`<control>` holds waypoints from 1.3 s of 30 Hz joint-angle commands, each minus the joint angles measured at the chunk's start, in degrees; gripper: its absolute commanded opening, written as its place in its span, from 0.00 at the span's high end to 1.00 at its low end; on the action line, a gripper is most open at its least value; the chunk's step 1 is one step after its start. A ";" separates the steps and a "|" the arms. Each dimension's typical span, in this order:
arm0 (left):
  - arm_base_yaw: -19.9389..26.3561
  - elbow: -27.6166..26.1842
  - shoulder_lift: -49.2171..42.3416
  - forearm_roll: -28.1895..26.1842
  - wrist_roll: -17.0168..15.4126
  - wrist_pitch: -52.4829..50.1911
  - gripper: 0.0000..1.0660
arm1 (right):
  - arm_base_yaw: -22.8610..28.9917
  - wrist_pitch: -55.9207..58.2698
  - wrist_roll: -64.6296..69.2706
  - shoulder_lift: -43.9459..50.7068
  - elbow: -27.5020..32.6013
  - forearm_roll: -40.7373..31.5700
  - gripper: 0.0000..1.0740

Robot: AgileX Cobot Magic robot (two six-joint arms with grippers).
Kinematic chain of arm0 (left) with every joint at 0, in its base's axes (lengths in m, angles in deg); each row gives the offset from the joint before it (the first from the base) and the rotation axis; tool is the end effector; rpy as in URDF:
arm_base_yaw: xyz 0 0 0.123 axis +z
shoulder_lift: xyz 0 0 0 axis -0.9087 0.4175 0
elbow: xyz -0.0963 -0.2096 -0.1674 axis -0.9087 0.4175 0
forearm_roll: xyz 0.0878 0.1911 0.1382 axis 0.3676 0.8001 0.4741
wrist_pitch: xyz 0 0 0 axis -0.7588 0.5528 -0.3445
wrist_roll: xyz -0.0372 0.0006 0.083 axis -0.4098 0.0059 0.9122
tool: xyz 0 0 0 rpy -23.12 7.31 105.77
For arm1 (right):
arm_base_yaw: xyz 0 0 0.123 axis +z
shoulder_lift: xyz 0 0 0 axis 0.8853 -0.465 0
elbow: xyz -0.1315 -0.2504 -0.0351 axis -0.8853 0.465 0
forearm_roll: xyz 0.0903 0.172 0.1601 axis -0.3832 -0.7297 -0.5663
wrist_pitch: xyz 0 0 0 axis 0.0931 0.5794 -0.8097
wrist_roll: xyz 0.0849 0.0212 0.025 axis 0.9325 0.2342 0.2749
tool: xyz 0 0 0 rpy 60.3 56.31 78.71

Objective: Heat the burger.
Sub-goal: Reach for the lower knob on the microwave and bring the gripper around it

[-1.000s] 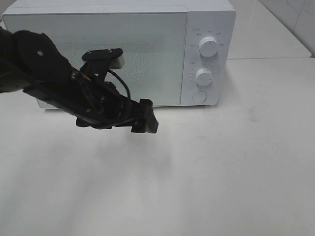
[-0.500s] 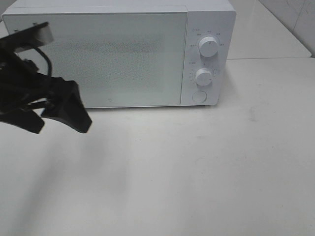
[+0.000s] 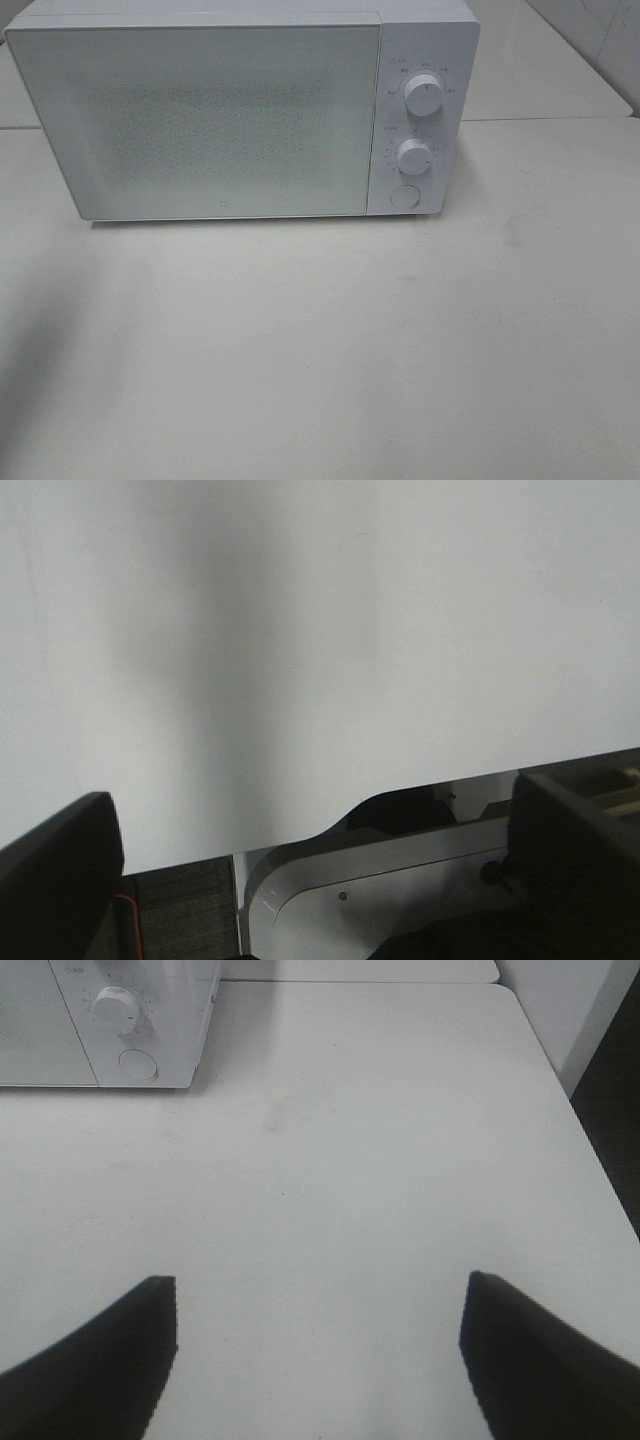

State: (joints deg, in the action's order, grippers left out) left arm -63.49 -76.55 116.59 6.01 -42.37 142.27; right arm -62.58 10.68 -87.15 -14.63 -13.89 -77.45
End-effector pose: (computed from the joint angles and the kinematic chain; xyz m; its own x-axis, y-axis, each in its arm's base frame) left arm 0.2196 -0.0179 0.2886 -0.9822 0.0063 -0.1878 0.0562 0.9635 -0.2618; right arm -0.0030 -0.0024 0.2813 -0.4033 -0.0096 -0.9150 0.0243 0.9995 -0.0212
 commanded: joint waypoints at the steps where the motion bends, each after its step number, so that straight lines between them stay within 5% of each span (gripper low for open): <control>1: 2.46 1.60 -2.12 0.06 -0.74 2.58 0.06 | -0.17 -0.40 0.46 1.55 0.11 0.06 0.29; 26: 3.38 25.21 -42.63 4.87 -0.69 -7.39 0.06 | -0.17 -0.40 0.46 1.55 0.11 0.06 0.29; 39: 3.04 26.47 -58.04 5.33 -0.86 -7.33 0.06 | -0.17 -0.40 0.46 1.55 0.11 0.06 0.29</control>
State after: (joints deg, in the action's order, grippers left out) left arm -60.28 -50.19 59.00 11.34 -42.77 135.51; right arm -62.58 10.68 -87.15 -14.63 -13.89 -77.45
